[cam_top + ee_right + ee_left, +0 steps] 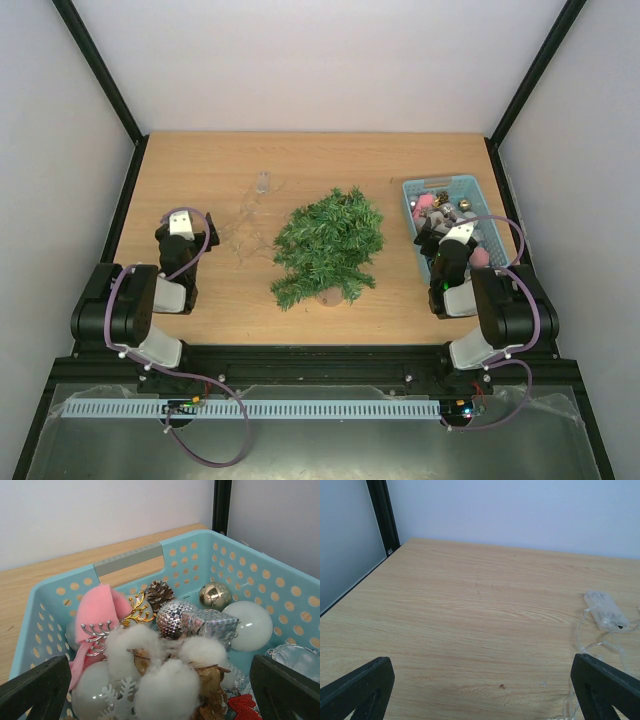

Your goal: Decorate the small christmas tree

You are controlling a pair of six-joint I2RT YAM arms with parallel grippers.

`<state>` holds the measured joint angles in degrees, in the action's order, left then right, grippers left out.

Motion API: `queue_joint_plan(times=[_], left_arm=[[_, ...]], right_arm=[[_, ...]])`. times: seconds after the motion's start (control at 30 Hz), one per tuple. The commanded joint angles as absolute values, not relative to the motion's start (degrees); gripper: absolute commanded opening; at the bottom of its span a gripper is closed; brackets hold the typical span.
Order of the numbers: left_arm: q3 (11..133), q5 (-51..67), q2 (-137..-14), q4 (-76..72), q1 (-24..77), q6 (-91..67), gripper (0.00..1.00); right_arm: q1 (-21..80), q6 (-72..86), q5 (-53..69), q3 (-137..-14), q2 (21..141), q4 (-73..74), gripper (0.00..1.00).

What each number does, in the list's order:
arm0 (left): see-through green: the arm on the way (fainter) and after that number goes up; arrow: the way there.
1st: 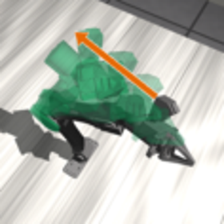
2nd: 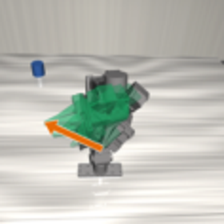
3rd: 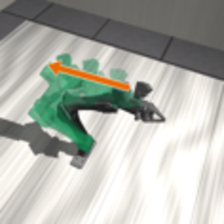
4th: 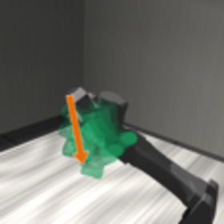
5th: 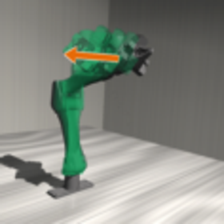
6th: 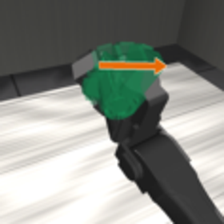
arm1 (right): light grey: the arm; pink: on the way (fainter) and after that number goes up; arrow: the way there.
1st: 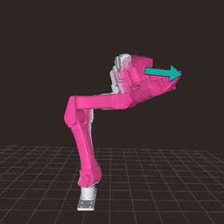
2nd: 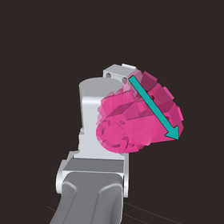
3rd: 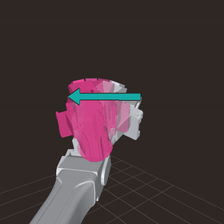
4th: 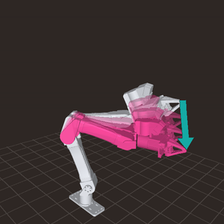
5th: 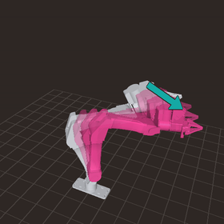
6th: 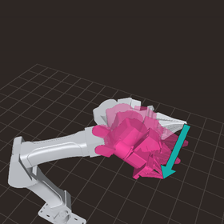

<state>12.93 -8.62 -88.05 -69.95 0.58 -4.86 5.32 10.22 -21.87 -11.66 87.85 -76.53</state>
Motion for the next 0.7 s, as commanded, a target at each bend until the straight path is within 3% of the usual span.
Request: queue_joint_plan(times=[0.0,0.5,0.67], left_arm=[[13.64,-8.88,-87.92,-72.77,0.62,-4.04,0.99],[13.62,-9.21,-87.74,-72.98,0.62,-4.02,1.0],[20.1,-11.89,-73.84,-51.56,1.31,-5.33,1.0]], right_arm=[[5.51,9.48,-22.41,-11.25,87.99,-76.94,0.99],[5.54,9.02,-21.55,-10.68,87.81,-77.83,0.99],[9.12,6.82,-30.3,-6.11,82.47,-83.87,0.99]])
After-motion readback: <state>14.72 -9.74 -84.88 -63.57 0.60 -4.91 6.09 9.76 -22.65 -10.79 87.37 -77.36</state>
